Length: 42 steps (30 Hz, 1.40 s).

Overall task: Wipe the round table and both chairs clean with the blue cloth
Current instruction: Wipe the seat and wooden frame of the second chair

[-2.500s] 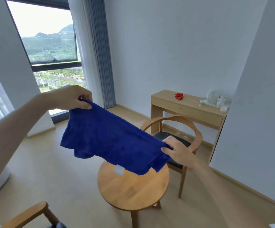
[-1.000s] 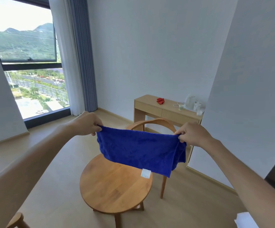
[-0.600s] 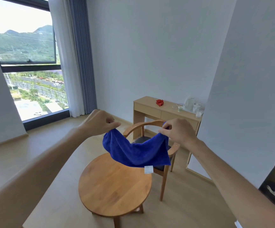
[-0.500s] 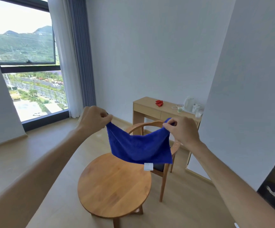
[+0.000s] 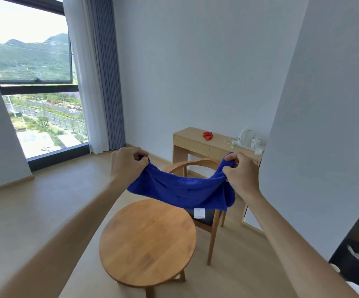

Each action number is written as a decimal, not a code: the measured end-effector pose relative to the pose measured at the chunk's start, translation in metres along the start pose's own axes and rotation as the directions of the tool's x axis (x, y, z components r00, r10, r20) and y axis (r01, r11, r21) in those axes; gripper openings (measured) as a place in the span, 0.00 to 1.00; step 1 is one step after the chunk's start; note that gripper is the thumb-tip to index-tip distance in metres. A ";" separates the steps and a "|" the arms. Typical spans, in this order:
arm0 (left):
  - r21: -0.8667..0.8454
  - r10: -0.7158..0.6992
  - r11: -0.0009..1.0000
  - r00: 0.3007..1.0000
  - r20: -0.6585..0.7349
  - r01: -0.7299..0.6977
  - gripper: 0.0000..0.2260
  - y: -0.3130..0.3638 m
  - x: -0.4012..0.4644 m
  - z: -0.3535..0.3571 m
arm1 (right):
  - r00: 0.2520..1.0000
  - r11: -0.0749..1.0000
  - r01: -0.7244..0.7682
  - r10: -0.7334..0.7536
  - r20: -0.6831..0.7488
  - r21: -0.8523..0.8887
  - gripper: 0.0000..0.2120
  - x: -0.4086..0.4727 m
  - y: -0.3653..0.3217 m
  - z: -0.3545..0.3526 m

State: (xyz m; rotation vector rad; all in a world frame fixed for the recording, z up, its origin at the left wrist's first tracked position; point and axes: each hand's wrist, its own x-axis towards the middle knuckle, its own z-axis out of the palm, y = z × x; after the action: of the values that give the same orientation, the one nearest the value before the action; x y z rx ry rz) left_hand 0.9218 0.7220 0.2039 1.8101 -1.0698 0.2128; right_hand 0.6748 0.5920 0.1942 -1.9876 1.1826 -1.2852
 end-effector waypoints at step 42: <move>0.170 0.053 0.959 0.736 0.675 -0.225 0.21 0.002 -0.086 0.088 | 0.854 0.909 -0.416 0.398 0.334 -0.020 0.04 0.018 -0.014 0.043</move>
State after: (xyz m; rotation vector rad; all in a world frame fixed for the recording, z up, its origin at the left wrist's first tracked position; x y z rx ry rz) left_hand 0.8428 0.6996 0.1123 2.0860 -1.7536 -0.2624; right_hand 0.7227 0.5814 0.1947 -1.7029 1.2926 -0.7266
